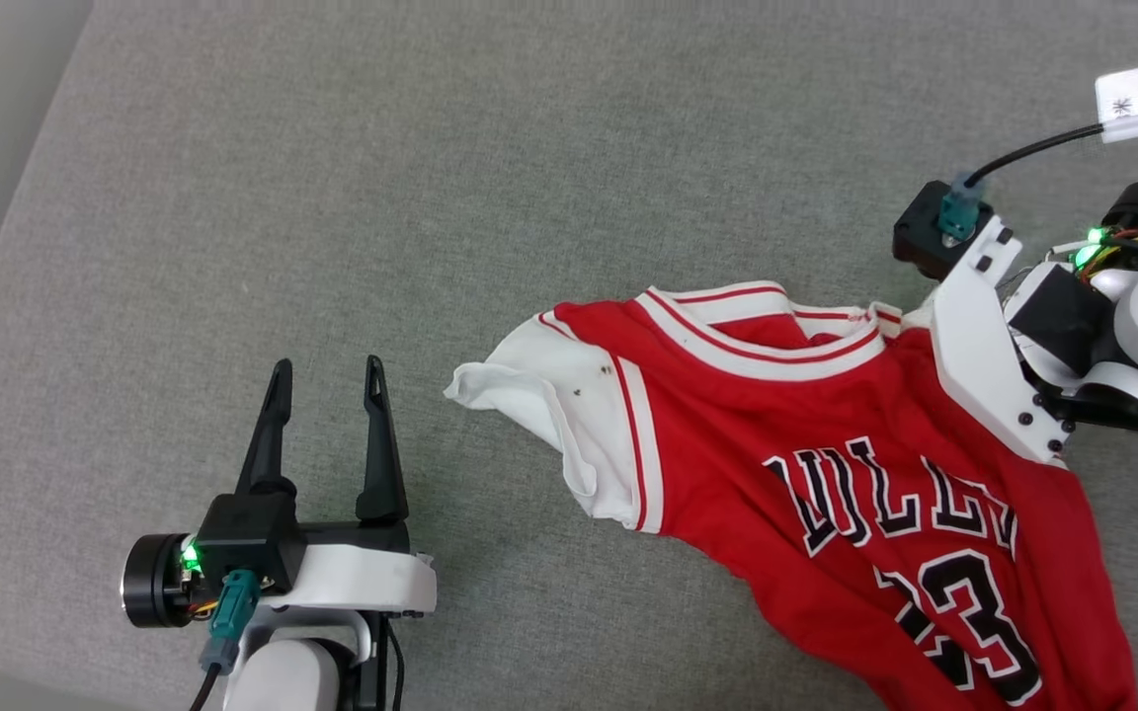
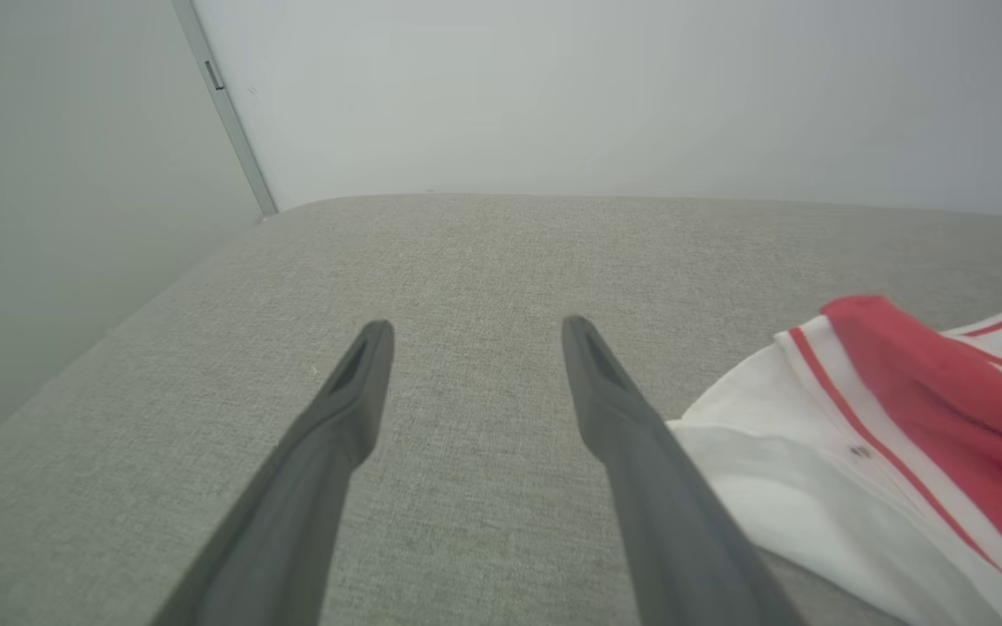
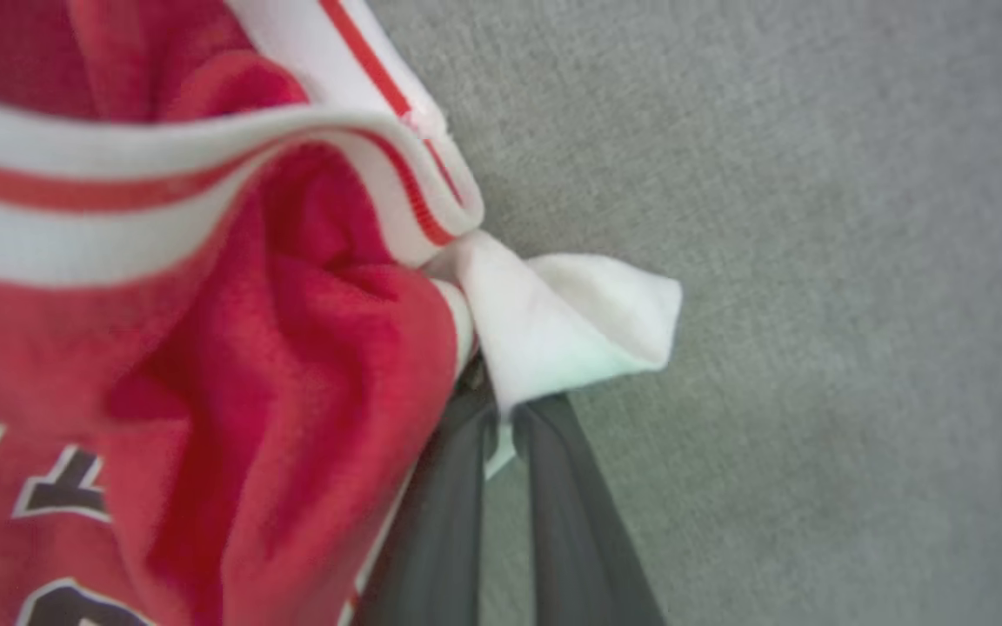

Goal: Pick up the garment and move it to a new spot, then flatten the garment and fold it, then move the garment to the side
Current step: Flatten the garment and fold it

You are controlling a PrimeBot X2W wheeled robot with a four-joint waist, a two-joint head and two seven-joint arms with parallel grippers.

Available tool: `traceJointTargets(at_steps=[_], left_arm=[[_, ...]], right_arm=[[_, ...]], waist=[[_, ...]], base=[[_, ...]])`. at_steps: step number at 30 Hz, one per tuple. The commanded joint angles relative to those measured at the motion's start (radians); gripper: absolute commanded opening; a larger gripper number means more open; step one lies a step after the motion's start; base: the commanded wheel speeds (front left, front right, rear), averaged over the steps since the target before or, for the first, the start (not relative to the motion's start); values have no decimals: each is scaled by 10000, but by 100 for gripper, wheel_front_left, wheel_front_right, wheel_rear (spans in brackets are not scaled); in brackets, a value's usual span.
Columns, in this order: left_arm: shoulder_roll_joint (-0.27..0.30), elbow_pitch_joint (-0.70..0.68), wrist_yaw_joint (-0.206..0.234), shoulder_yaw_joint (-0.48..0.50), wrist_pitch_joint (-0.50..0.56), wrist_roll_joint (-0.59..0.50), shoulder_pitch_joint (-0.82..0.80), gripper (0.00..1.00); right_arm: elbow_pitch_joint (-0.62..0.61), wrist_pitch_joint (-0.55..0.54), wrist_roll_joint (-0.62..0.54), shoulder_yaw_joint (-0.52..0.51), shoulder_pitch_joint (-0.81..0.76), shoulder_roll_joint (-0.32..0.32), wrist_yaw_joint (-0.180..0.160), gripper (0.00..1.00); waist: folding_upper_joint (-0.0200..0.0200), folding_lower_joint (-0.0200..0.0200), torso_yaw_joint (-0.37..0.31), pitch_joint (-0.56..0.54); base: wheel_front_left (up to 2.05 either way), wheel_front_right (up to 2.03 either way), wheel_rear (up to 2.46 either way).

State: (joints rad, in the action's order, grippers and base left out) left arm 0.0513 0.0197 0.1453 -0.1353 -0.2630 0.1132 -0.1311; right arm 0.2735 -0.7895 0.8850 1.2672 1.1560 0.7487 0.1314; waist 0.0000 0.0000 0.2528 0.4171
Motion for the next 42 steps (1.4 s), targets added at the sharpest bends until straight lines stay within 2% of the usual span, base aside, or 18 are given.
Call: traceJointTargets(at_steps=[1,5,10,14,17,21,25,29,30,31,34,39,40,42], left_arm=[[-17,14,34,44,-25,-28,81,100],[-15,48,-14,274,-25,-143,399,100],[-15,-12,-86,546,-25,-206,768,100],[-15,-39,-162,627,-25,-233,861,100],[-15,-36,-217,621,-25,-290,810,100],[-15,-24,-338,649,-25,-399,663,100],[-14,49,-452,682,-25,-473,588,100],[-10,180,-536,747,-25,-563,543,100],[16,217,-549,797,-25,-576,557,100],[41,261,-547,853,-25,-594,566,100],[150,393,-602,1008,-25,-637,617,100],[452,730,-875,1141,-25,-677,389,100],[452,730,-875,1141,-25,-677,389,100],[649,923,-1030,1204,-25,-693,243,100]], right_arm=[[42,254,69,50,-55,79,-15,0],[-401,996,182,75,321,576,-12,0],[-889,1595,463,95,113,1712,-12,0],[-741,1972,794,80,-444,2580,-12,0],[-231,2290,1194,-130,-1078,2961,-12,0],[708,2584,1576,-341,-2061,2994,-12,0],[1788,2979,1658,-486,-2898,2424,-12,0],[2329,3523,1487,-667,-3217,1838,-11,0],[2403,3717,1430,-771,-3190,1739,-12,43],[2445,3910,1372,-867,-3170,1684,-11,100],[2522,4684,1059,-1183,-3110,1717,-11,100],[2479,6639,246,-1930,-3240,1722,-12,100],[2479,6639,246,-1930,-3240,1722,-12,100],[2548,7478,-101,-2442,-3403,1586,-12,100]], waist=[[0,0,-175,-336],[0,0,-529,-936],[0,0,-1006,-1356],[0,0,-1305,-1399],[0,0,-1405,-1327],[0,0,-1437,-1160],[0,0,-1381,-1050],[0,0,-1369,-1153],[0,0,-1401,-1229],[0,0,-1429,-1321],[0,0,-1573,-1689],[0,0,-1812,-2333],[0,0,-1812,-2333],[0,0,-1938,-2503]], base=[[0,0,0],[0,0,0],[0,0,0],[0,0,0],[0,0,0],[0,0,0],[0,0,0],[0,0,0],[0,0,0],[0,0,0],[0,0,0],[0,0,0],[0,0,0],[0,0,0]])
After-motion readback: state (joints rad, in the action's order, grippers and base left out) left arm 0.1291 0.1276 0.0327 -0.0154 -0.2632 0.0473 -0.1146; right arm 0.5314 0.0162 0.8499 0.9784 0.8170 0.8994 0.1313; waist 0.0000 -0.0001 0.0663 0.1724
